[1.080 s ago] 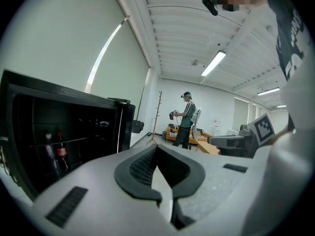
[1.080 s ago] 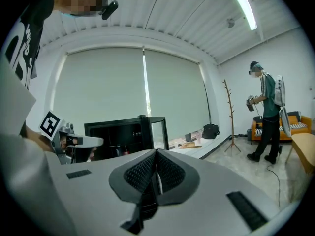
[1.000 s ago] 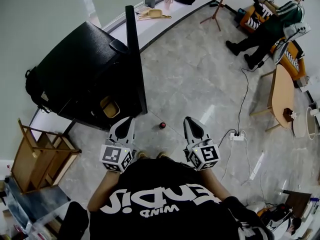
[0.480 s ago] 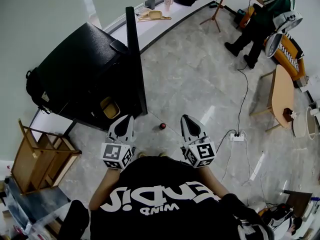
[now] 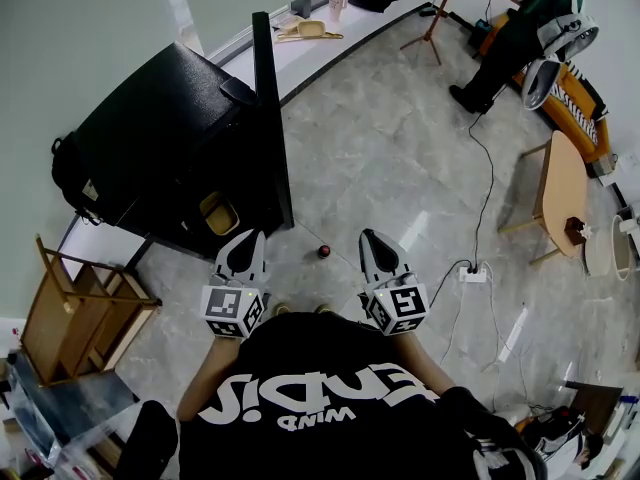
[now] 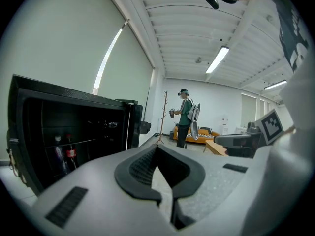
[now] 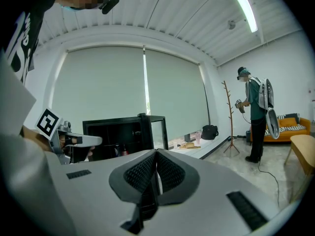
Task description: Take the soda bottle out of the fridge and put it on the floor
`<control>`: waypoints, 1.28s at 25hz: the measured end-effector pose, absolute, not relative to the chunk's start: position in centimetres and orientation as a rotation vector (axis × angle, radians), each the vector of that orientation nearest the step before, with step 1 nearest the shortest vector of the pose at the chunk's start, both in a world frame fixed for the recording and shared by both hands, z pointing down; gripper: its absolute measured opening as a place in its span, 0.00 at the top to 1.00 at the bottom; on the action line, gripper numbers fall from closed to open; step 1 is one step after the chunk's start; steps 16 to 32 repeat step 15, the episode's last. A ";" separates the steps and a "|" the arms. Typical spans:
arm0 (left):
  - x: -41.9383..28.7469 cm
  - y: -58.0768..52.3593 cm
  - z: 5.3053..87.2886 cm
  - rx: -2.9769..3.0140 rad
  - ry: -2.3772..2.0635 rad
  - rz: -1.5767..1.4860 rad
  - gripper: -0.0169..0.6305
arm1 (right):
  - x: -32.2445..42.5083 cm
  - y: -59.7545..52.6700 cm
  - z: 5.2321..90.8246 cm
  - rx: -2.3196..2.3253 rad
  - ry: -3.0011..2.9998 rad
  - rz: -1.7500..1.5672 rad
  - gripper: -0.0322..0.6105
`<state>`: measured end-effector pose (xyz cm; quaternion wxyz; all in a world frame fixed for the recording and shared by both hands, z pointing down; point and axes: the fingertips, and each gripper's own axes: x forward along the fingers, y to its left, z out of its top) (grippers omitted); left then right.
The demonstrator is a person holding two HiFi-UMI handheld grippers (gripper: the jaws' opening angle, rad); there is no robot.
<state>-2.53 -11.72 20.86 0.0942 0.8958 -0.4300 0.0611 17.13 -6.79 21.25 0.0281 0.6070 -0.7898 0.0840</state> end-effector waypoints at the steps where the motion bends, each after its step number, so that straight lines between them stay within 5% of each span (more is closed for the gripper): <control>1: -2.5 -11.7 20.9 2.657 -1.276 0.181 0.96 | 17.1 -6.7 21.2 1.874 -2.439 0.258 0.91; 32: -1.7 -11.1 20.6 2.646 -1.294 0.173 0.96 | 17.9 -5.9 21.1 1.898 -2.439 0.279 0.91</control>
